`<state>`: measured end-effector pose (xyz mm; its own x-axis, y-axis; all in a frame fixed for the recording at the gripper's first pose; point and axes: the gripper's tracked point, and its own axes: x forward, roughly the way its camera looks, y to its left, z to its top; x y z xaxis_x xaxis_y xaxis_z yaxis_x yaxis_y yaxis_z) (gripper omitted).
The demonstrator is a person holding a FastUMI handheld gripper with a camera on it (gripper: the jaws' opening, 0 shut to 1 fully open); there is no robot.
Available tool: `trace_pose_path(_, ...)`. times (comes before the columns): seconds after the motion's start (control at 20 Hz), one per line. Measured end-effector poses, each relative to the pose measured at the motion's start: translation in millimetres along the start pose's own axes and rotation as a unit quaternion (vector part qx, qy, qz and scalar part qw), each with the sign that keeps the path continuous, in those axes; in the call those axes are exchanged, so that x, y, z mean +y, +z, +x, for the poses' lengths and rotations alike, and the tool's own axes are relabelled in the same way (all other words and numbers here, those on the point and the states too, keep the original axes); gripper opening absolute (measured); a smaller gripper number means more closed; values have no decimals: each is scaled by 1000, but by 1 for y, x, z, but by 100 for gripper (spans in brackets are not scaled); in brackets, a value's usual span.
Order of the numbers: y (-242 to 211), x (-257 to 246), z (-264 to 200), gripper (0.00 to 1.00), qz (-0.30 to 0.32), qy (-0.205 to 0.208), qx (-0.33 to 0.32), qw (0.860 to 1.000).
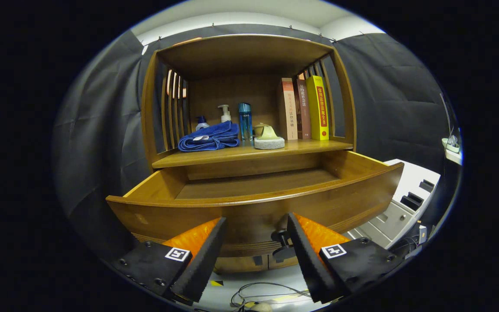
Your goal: Pull open the drawer, take out the items inside it, and place them on the countertop above the cabinet.
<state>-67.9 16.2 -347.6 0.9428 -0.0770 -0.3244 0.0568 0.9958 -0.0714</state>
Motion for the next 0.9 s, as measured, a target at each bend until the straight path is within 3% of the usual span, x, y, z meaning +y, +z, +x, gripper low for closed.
trace_pose_path(0.9,17,11,84,94,-75,19,3,997)
